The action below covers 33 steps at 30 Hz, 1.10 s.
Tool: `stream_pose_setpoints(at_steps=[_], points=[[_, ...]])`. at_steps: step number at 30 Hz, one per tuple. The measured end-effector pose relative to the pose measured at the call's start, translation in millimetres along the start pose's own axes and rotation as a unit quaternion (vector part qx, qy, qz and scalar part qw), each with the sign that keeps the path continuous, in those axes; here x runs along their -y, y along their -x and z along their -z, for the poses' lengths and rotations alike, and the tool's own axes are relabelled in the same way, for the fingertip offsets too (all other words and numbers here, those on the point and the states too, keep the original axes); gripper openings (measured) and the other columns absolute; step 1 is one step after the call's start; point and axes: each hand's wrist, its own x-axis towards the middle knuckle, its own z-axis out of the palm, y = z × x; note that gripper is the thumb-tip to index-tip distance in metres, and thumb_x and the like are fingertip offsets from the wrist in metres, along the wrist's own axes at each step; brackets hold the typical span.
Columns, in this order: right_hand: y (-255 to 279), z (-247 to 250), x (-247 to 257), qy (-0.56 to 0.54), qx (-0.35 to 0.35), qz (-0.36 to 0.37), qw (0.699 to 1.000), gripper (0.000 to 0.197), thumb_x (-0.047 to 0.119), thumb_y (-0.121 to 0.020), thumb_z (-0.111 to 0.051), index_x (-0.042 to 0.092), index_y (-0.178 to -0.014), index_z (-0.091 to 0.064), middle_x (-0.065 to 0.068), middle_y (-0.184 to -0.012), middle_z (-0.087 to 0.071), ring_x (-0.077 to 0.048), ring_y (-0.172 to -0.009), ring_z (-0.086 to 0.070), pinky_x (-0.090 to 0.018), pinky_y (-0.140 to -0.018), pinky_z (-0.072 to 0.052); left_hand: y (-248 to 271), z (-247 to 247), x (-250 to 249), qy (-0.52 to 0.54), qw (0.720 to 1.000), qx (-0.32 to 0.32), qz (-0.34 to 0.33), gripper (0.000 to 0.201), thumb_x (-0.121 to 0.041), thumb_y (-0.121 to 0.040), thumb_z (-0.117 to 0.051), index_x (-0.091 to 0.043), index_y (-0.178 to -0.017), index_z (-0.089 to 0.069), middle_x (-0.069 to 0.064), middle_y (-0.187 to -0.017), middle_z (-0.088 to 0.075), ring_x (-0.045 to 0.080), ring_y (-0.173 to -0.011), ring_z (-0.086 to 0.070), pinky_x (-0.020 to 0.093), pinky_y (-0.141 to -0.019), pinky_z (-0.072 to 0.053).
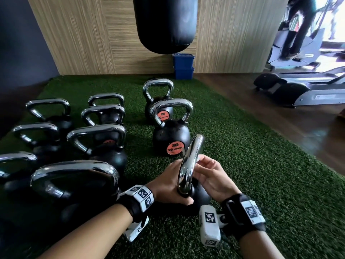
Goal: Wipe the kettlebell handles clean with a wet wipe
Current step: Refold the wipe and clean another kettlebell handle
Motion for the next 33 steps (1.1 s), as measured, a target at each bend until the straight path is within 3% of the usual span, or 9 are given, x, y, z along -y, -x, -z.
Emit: stream_pose_setpoints(at_steps=[3,6,11,16,22,25,27,29,33], points=[[-6,-8,-7,-0.001,-0.036,0.041,0.999,0.019,-0.015,-0.072,-0.067,-0.002,-0.085,-0.063,-0.023,-0.084,-0.072,-0.026,-0.067,-0.073,-0.033,-0.064,-0.063,0,0,1,-0.003,1.000,-0.002,-0.002,0.095,-0.030,-0.060,-0.092,-0.021,-0.143,-0.046,0.008,-0.133,-0.058,0.030,-0.127,-0.057,0.052,-0.108,-0.046],[-7,-12,-12,0.051,-0.069,0.090,0.992,0.037,-0.007,-0.056,-0.088,0.001,-0.079,-0.061,-0.025,-0.082,-0.069,-0.025,-0.062,-0.070,-0.033,-0.057,-0.062,0,0,2,-0.014,1.000,-0.014,-0.002,0.092,-0.028,-0.060,-0.092,-0.025,-0.140,-0.045,0.004,-0.123,-0.062,0.032,-0.118,-0.062,0.053,-0.102,-0.051],[-16,-13,-7,0.211,-0.165,0.195,0.944,0.034,-0.025,-0.066,-0.073,0.005,-0.073,-0.058,-0.006,-0.066,-0.067,-0.013,-0.055,-0.061,-0.025,-0.052,-0.053,3,0,3,-0.023,1.000,-0.018,-0.002,0.095,-0.031,-0.058,-0.093,-0.053,-0.131,-0.035,0.007,-0.118,-0.064,0.030,-0.111,-0.066,0.051,-0.099,-0.054],[-10,-9,-12,0.289,-0.205,0.244,0.903,0.028,-0.012,-0.063,-0.078,0.012,-0.069,-0.065,0.000,-0.070,-0.071,-0.007,-0.061,-0.063,-0.019,-0.058,-0.053,-2,-2,4,-0.025,0.999,-0.028,0.012,0.101,-0.028,-0.055,-0.095,-0.022,-0.141,-0.042,0.009,-0.127,-0.063,0.031,-0.119,-0.062,0.050,-0.104,-0.051],[-24,-7,0,0.394,-0.286,0.266,0.832,0.034,-0.015,-0.067,-0.077,0.018,-0.067,-0.068,0.003,-0.070,-0.072,-0.003,-0.059,-0.063,-0.015,-0.059,-0.052,2,0,4,-0.025,0.999,-0.024,-0.001,0.100,-0.030,-0.057,-0.096,-0.046,-0.132,-0.032,0.010,-0.127,-0.063,0.033,-0.117,-0.064,0.054,-0.102,-0.051],[-26,-10,0,0.434,-0.311,0.275,0.799,0.028,-0.007,-0.068,-0.079,0.019,-0.066,-0.068,0.008,-0.067,-0.071,0.003,-0.055,-0.060,-0.012,-0.055,-0.049,3,3,2,-0.048,0.997,-0.046,-0.026,0.106,-0.033,-0.055,-0.098,-0.056,-0.131,-0.028,-0.010,-0.131,-0.049,0.019,-0.124,-0.054,0.048,-0.109,-0.046],[-25,-11,1,0.456,-0.321,0.283,0.781,0.026,-0.004,-0.067,-0.079,0.019,-0.065,-0.068,0.009,-0.065,-0.070,0.001,-0.055,-0.060,-0.013,-0.055,-0.049,4,2,2,-0.049,0.997,-0.051,-0.033,0.107,-0.034,-0.056,-0.098,-0.047,-0.137,-0.030,-0.014,-0.133,-0.044,0.015,-0.128,-0.049,0.045,-0.112,-0.043],[-29,-12,5,0.477,-0.343,0.273,0.762,0.023,-0.002,-0.067,-0.077,0.019,-0.065,-0.067,0.008,-0.062,-0.068,-0.001,-0.055,-0.060,-0.011,-0.055,-0.048,4,2,4,-0.028,0.998,-0.037,-0.036,0.107,-0.029,-0.059,-0.097,-0.035,-0.143,-0.032,-0.004,-0.139,-0.046,0.021,-0.131,-0.050,0.049,-0.112,-0.043],[-42,-12,11,0.506,-0.382,0.199,0.747,0.021,0.001,-0.069,-0.075,0.021,-0.066,-0.068,0.011,-0.064,-0.067,-0.001,-0.059,-0.059,-0.004,-0.052,-0.043,4,3,-2,-0.017,0.998,-0.035,-0.051,0.106,-0.027,-0.061,-0.099,-0.035,-0.145,-0.034,-0.001,-0.143,-0.047,0.021,-0.136,-0.048,0.050,-0.115,-0.040]])
